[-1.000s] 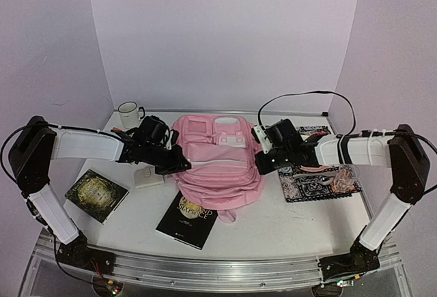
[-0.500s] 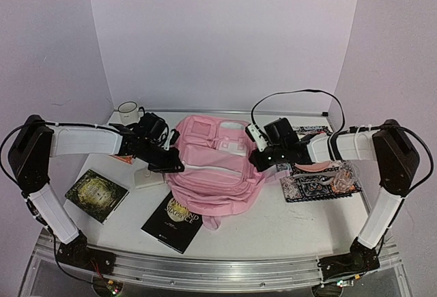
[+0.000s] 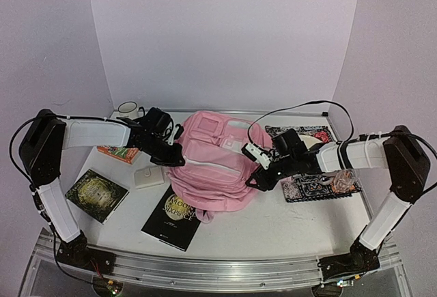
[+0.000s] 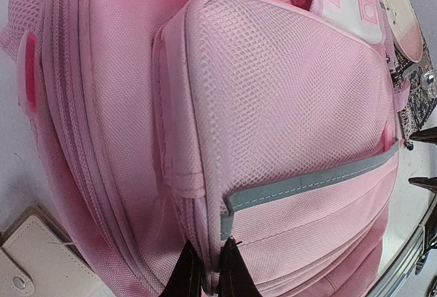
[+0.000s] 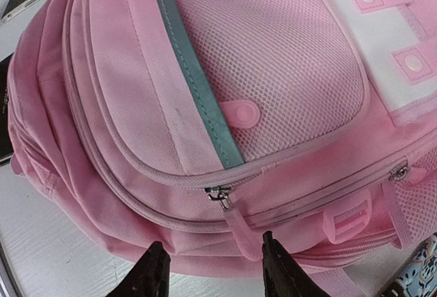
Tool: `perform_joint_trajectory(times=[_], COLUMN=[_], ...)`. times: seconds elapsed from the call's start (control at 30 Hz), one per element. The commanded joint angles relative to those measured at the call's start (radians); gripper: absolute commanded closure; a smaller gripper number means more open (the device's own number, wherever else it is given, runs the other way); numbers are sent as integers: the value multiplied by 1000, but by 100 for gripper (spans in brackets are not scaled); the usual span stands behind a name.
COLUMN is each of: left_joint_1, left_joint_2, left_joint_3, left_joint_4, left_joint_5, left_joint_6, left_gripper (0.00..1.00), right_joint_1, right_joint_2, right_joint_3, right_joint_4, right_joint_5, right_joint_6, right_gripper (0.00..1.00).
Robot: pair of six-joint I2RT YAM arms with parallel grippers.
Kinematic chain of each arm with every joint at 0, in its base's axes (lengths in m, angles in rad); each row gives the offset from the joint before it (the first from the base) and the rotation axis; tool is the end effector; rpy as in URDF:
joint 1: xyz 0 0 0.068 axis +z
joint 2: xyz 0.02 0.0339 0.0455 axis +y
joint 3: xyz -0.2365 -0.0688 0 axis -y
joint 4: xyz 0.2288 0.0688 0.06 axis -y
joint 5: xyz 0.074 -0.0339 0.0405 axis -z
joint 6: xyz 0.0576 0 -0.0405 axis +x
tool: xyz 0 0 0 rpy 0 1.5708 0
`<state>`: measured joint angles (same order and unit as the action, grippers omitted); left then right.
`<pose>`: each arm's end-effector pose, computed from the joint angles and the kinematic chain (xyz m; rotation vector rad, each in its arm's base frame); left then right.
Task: Pack the student bag
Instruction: Zip the upper front pocket of the student bag.
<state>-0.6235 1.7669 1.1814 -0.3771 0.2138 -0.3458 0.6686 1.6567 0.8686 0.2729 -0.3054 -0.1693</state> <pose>0.2887 -0.2227 0.1621 0.4516 2.5918 -0.6341 0.2689 0.2345 0.1657 -1.0319 1.8517 0.6190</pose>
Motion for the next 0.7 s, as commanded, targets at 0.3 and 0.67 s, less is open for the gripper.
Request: perform_joint_trajectory(times=[0.3,0.67], left_joint_1=[12,22], left_joint_2=[34,19], left_joint_3=[61,29], left_joint_4=[16,-4], left_joint_5=[-4,29], left_joint_6=[111,150], left_gripper=[100,100], right_joint_1=[4,-4], right_joint_2=[140,163], right_joint_3=[152,206], right_joint_4=[-83,-172], right_joint_5=[6,173], right_joint_6=[-42,-31], right_gripper=[63,100])
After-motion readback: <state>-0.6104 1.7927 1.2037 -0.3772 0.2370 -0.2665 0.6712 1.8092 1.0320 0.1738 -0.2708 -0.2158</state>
